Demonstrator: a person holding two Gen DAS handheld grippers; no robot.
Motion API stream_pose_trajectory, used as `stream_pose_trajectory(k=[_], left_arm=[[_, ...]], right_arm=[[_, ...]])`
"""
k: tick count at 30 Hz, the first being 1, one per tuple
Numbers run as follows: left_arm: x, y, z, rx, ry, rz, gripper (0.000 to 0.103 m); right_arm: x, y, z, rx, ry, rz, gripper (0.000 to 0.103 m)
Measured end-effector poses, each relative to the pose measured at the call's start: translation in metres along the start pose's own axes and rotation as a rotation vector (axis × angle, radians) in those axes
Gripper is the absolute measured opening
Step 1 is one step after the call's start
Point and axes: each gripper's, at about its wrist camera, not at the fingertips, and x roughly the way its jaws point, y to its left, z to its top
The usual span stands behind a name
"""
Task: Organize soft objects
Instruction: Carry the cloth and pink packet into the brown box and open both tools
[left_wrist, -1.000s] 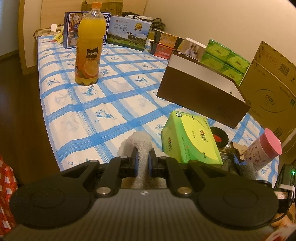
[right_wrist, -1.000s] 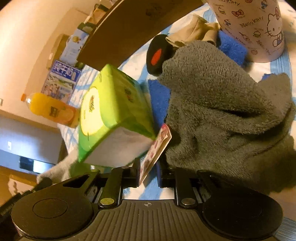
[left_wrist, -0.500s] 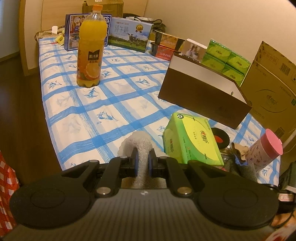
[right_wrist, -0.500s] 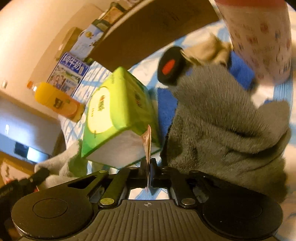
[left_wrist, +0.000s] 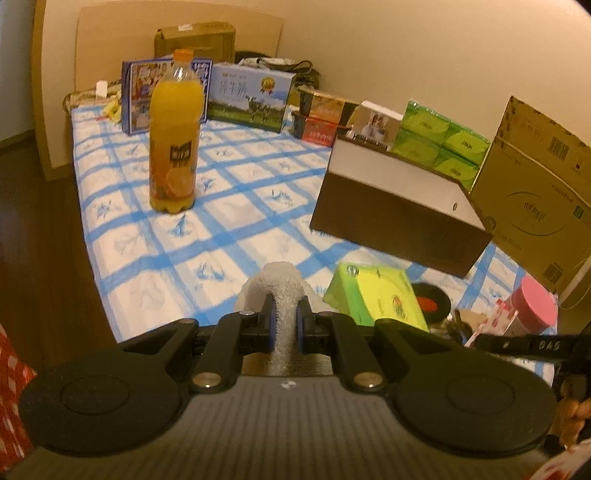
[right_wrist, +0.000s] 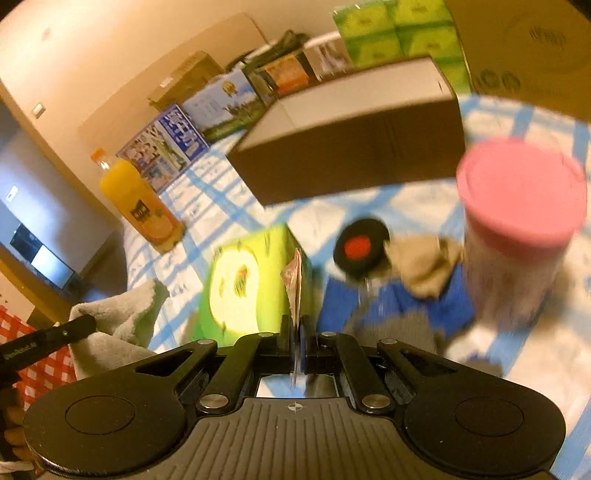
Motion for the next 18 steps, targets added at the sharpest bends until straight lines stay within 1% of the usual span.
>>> stream_pose_trajectory(k=[5, 10, 13, 18], left_arm=[[0.006, -0.009, 0.037, 0.06, -0.065, -0.015, 0.009], [0.021, -0.029, 0.086, 0.124, -0.138, -0.049, 0.009], [0.036, -0.047, 0.116, 0.165, -0.169, -0.08, 0.009], [0.072, -0.076, 0.162, 0.21, -0.185, -0.128, 0.009]], right_arm=[[-0.002, 0.008, 0.042, -0.078, -0.039, 0.017, 0.003], [0.004, 0.019, 0.089, -0.129, -0.08, 0.037, 0.003], [0.011, 0.019, 0.116, -0.144, -0.088, 0.04, 0.003], [0.031, 0.019, 0.162, -0.169, -0.099, 0.027, 0.003]])
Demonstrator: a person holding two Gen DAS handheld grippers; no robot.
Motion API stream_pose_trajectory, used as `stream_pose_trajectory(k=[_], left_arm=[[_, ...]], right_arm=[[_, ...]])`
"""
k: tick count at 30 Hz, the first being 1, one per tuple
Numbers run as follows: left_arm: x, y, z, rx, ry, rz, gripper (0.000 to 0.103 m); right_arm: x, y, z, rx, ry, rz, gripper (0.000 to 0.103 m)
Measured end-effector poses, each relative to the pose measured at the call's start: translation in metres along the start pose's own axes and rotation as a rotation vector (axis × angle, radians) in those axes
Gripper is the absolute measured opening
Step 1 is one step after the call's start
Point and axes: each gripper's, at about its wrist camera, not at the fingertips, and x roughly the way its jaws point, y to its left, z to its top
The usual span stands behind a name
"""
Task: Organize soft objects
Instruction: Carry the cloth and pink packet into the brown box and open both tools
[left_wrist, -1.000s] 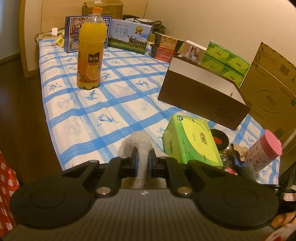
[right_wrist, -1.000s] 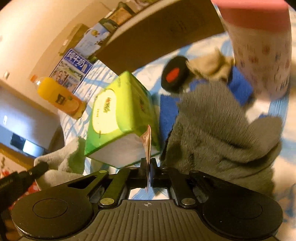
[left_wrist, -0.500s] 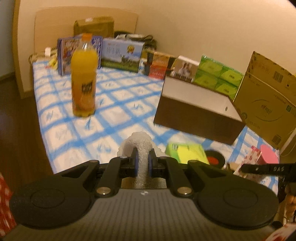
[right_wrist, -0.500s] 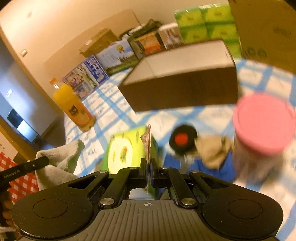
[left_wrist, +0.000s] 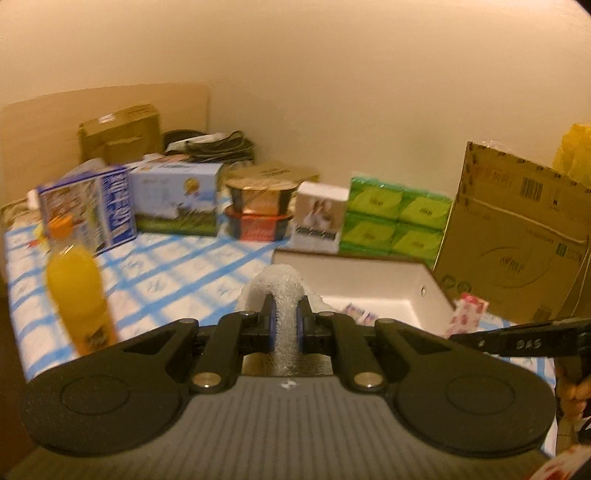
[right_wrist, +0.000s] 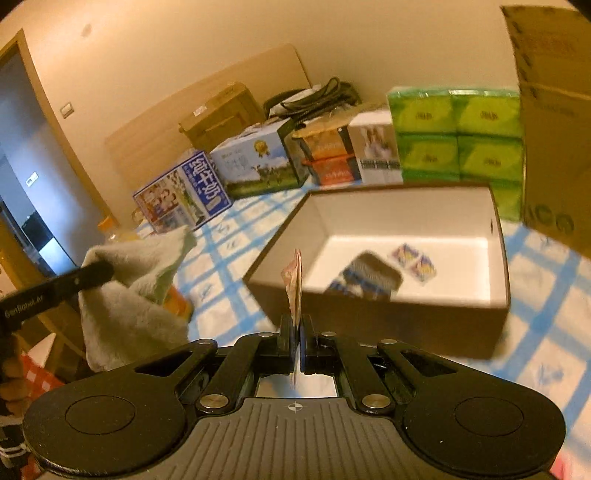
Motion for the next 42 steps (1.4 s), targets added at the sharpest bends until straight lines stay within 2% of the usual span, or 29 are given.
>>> stream_pose_trajectory(k=[7, 11, 16, 21, 27, 31, 36, 38, 39, 40, 41, 42], left_arm=[[0.081, -0.022, 0.045, 0.063, 0.003, -0.049, 0.009], [0.125, -0.029, 0.062, 0.063, 0.005, -0.061, 0.009], [0.176, -0.037, 0.075, 0.059, 0.012, -0.081, 0.009], [0.224, -0.042, 0.074, 0.06, 0.04, -0.083, 0.01], [0.267, -0.034, 0.058, 0.041, 0.108, -0.065, 0.019], [0.276, -0.029, 0.044, 0.043, 0.157, -0.075, 0.028], [0.27, -0.022, 0.033, 0.038, 0.182, -0.08, 0.029], [0.264, -0.02, 0.03, 0.042, 0.186, -0.077, 0.033], [0.261, -0.02, 0.03, 0.046, 0.187, -0.074, 0.037], [0.257, -0.019, 0.03, 0.051, 0.185, -0.069, 0.038], [0.254, -0.018, 0.029, 0.055, 0.184, -0.062, 0.038], [0.249, -0.017, 0.028, 0.057, 0.185, -0.058, 0.038]], right_arm=[[0.05, -0.024, 0.051, -0.066, 0.016, -0.075, 0.003], [0.083, -0.042, 0.069, -0.138, 0.036, -0.143, 0.003], [0.121, -0.076, 0.09, -0.17, 0.061, -0.221, 0.003], [0.147, -0.106, 0.099, -0.178, 0.096, -0.252, 0.003], [0.161, -0.121, 0.097, -0.198, 0.132, -0.267, 0.003], [0.167, -0.128, 0.095, -0.189, 0.159, -0.279, 0.003], [0.168, -0.134, 0.096, -0.153, 0.153, -0.291, 0.003], [0.167, -0.134, 0.098, -0.137, 0.154, -0.305, 0.007], [0.166, -0.133, 0.099, -0.131, 0.154, -0.312, 0.017], [0.163, -0.133, 0.101, -0.125, 0.147, -0.31, 0.034], [0.161, -0.133, 0.101, -0.12, 0.139, -0.307, 0.044], [0.157, -0.132, 0.101, -0.114, 0.13, -0.312, 0.059]])
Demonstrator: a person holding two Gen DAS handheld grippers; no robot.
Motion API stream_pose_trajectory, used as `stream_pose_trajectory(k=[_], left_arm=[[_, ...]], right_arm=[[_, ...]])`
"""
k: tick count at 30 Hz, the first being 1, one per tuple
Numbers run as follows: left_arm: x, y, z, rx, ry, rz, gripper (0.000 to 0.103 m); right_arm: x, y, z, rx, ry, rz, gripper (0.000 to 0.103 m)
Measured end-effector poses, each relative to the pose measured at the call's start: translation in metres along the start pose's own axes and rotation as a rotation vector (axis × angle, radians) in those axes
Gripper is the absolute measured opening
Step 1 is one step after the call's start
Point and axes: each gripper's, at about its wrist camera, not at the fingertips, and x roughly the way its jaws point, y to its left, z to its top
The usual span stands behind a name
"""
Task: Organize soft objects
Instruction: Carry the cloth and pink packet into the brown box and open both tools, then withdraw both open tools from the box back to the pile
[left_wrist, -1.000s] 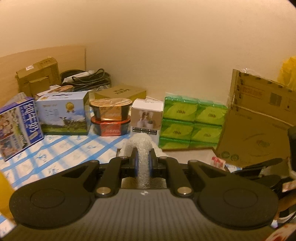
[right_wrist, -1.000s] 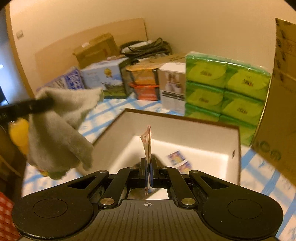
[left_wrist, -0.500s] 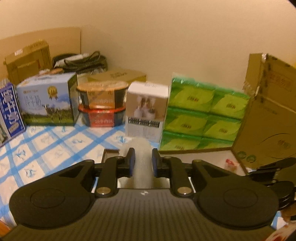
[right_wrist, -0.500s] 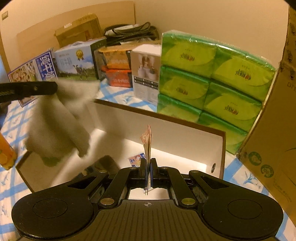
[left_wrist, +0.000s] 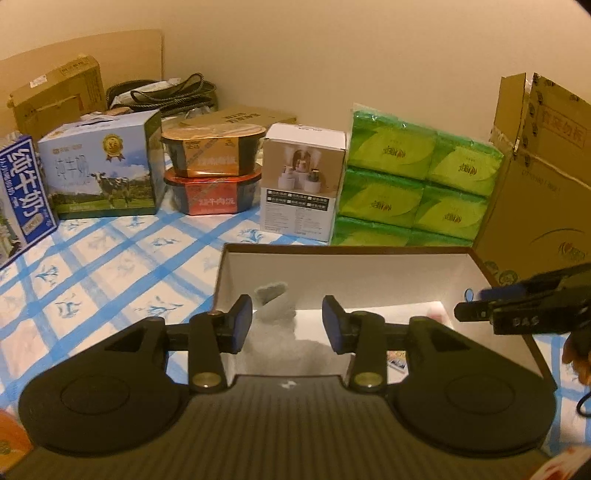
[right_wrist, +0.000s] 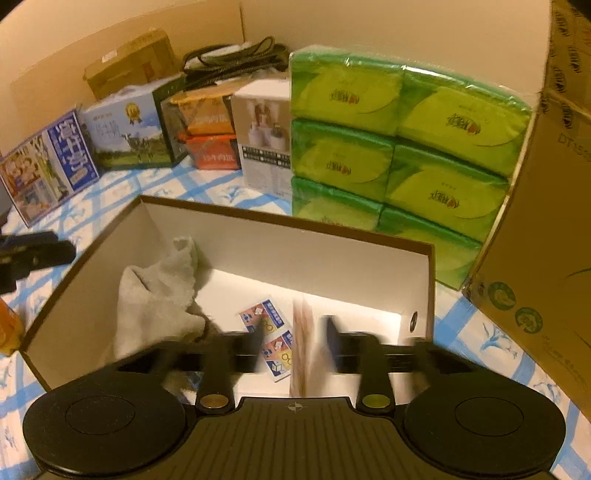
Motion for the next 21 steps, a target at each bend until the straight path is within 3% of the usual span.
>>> stream_pose_trajectory(k=[10, 21], left_arm=[[-0.051, -0.007, -0.013, -0.008, 0.035, -0.007, 0.041], [-0.143, -0.029, -0.022, -0.021, -0.008, -0.029, 0.041]], right_arm=[[-0.045, 0.004, -0.019, 0.031, -0.01, 0.035, 0.062], [-0.124, 0.019, -0.044, 0.064, -0.052, 0.131, 0.062]])
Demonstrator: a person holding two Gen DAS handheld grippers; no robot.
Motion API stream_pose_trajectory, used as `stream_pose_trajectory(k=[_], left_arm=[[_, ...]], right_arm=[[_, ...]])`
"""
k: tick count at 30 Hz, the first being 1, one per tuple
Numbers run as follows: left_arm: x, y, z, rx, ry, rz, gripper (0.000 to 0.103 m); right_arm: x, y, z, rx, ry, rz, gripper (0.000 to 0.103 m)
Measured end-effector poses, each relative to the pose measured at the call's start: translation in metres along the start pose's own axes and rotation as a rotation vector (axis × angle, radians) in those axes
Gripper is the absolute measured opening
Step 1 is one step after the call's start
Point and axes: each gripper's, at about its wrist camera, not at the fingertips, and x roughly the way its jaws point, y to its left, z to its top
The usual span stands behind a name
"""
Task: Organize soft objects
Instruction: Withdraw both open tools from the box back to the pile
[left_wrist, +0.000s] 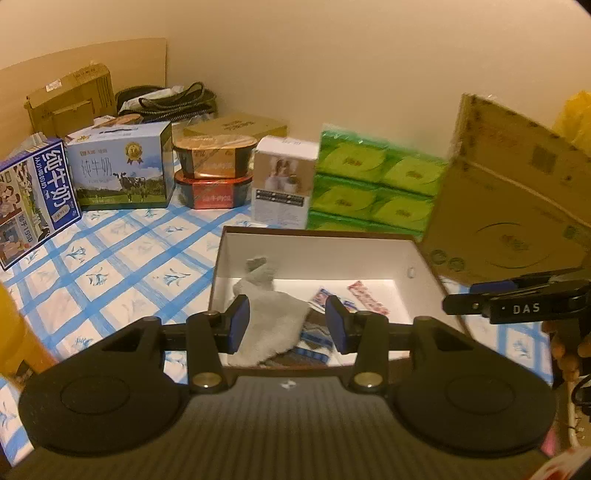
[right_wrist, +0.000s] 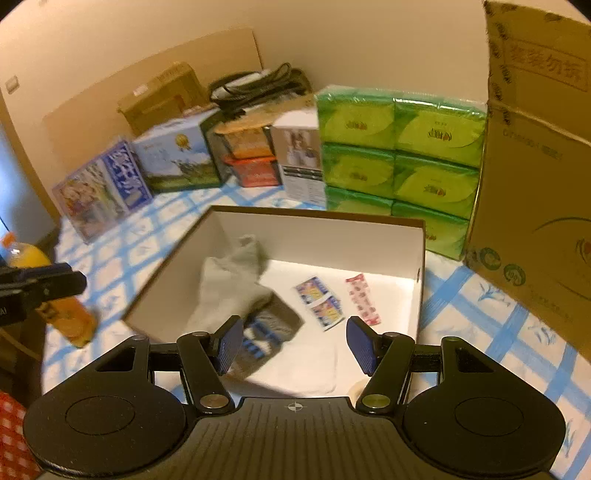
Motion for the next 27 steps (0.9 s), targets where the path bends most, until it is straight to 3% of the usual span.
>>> stream_pose_trajectory(k=[12, 27], left_arm=[[-0.106, -0.024, -0.039, -0.055, -0.051, -0.015, 0.042], [-0.204, -0.066, -0.108, -0.061, -0.085, 0.02, 0.043]], right_arm=[[-0.101, 0.033, -0.048, 0.029, -0.085, 0.111, 0.062], [-0.197, 0.048, -0.137, 0.028, -0.167, 0.1, 0.062]])
